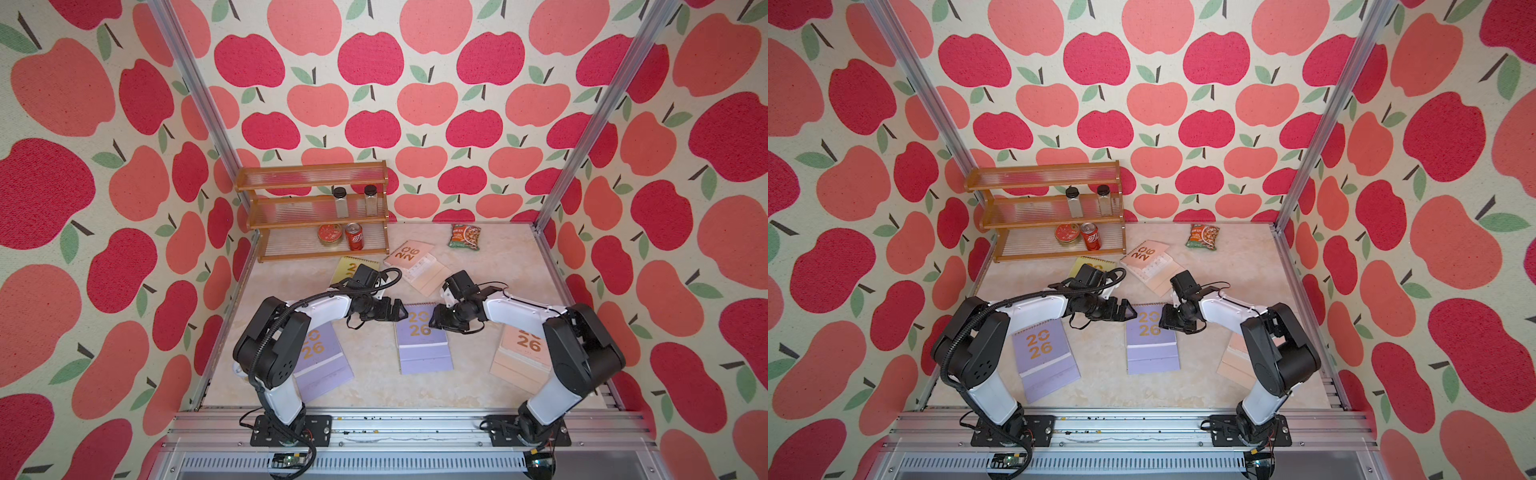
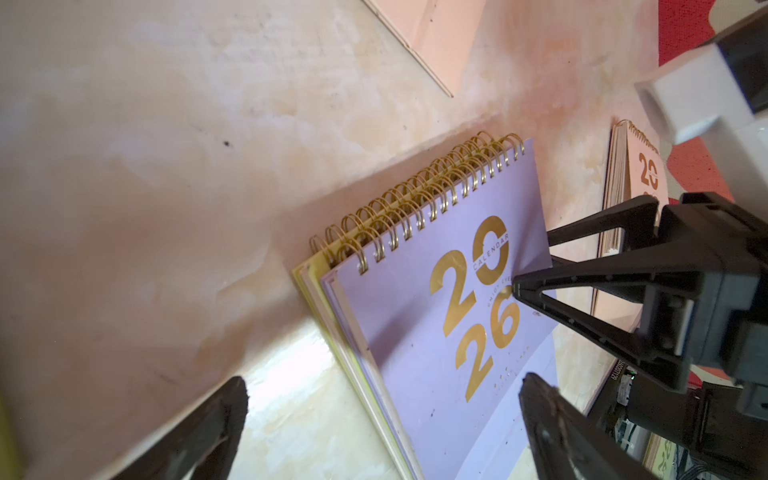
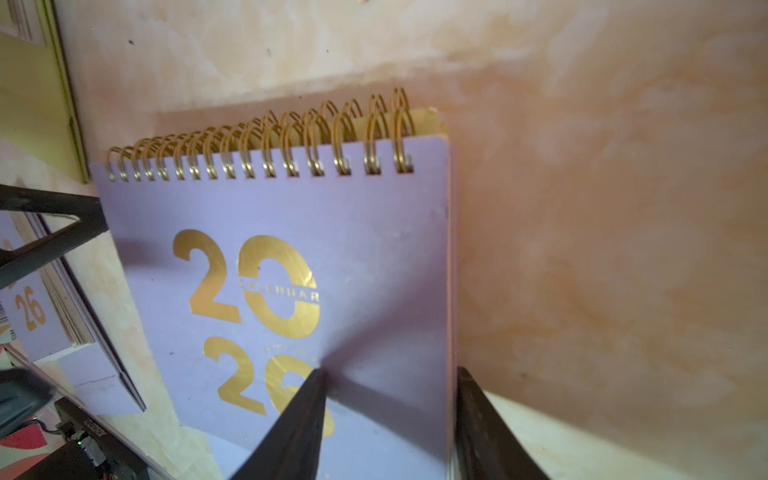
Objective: Stack the calendars
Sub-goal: Adjust the calendar at the center of the board.
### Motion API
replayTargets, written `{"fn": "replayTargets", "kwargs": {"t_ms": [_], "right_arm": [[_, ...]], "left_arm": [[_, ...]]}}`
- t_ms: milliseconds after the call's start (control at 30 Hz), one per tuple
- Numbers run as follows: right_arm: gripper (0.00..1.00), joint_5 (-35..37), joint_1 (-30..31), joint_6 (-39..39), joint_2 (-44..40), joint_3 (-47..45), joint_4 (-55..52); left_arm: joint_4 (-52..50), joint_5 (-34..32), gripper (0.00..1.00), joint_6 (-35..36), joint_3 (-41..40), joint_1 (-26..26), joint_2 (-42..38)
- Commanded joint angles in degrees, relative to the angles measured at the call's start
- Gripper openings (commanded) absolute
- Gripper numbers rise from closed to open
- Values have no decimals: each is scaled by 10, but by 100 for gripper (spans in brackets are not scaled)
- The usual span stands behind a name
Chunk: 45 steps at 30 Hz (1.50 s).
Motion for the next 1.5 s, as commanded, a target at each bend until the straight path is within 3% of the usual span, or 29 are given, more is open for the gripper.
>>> {"fn": "replayTargets", "kwargs": {"t_ms": [0,400,700,1467], "right_arm": [[51,6,12,9,-8,-19,-36],[51,39,0,-21,-45,10,-86],[51,27,-22,-57,-21,41,-82],[50,-2,21,-10,-9,-1,-26]], "left_arm": [[9,9,100,-9,14,-2,16],[26,18,100,-19,14,-2,18],[42,34,100,-29,23,0,30],[55,58,99,-35,37,-4,55]]}}
